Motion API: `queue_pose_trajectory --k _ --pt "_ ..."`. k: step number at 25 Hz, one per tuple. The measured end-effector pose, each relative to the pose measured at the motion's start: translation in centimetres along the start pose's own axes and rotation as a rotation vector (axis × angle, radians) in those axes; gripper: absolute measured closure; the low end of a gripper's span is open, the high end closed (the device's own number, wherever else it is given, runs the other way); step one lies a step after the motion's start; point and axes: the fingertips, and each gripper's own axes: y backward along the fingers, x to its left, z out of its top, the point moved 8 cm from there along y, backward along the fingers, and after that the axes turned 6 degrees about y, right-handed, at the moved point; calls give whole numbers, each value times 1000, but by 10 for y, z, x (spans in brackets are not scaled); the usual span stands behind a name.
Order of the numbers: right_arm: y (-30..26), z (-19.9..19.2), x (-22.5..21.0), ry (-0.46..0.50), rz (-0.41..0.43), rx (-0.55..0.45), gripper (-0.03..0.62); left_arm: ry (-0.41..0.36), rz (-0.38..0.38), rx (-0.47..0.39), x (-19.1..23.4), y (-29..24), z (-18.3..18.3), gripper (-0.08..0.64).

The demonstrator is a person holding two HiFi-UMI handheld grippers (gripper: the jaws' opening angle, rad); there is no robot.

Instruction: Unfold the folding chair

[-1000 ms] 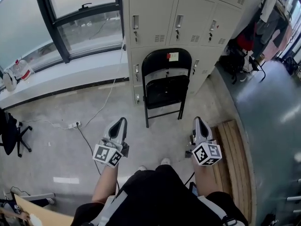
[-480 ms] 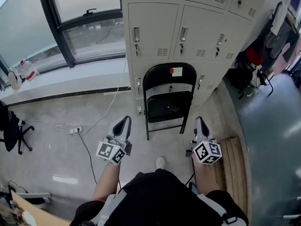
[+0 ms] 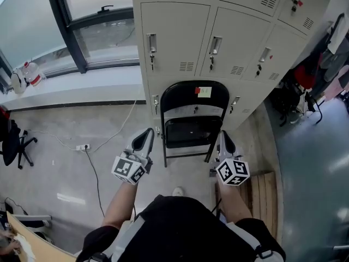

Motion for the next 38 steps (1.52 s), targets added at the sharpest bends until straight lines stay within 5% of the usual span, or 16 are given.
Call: queue_pose_trajectory --k 10,27,38 --pt "-31 -20 -37 -26 7 83 588 15 16 54 13 -47 -14 560" --pt "-115 -46 -12 27 -33 186 588 10 -61 261 101 -133 -52 558" --pt "-159 -81 2 -1 -103 260 588 13 -101 387 153 -165 -81 469"
